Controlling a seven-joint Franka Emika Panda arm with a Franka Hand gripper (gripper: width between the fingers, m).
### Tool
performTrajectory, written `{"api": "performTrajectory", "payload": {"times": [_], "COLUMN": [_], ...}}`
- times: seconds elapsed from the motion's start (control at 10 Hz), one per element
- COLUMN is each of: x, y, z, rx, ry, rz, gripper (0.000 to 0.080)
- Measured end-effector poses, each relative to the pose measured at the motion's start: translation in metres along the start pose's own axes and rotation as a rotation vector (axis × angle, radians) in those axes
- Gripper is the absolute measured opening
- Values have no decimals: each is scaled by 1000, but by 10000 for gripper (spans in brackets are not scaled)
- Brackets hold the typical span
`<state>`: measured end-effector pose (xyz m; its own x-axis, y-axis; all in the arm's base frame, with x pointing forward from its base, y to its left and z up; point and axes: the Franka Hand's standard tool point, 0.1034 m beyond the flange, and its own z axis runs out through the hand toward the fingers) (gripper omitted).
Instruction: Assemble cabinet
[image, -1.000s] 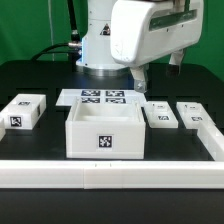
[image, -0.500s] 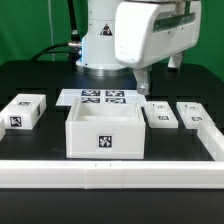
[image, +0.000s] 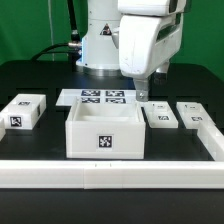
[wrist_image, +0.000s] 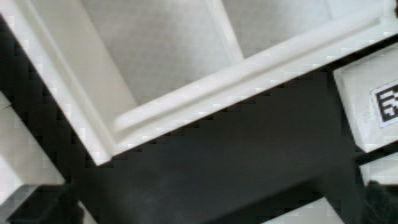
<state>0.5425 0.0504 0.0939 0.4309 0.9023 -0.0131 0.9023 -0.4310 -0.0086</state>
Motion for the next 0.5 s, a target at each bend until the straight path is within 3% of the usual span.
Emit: {"api": "performTrajectory", "payload": {"times": [0.3,0.5], "x": [-8,-20], "y": [-3,-6], "z": [7,12], "rx": [-19,-4], "ry": [12,5], "rz": [-183,-275], "gripper": [798,798]}}
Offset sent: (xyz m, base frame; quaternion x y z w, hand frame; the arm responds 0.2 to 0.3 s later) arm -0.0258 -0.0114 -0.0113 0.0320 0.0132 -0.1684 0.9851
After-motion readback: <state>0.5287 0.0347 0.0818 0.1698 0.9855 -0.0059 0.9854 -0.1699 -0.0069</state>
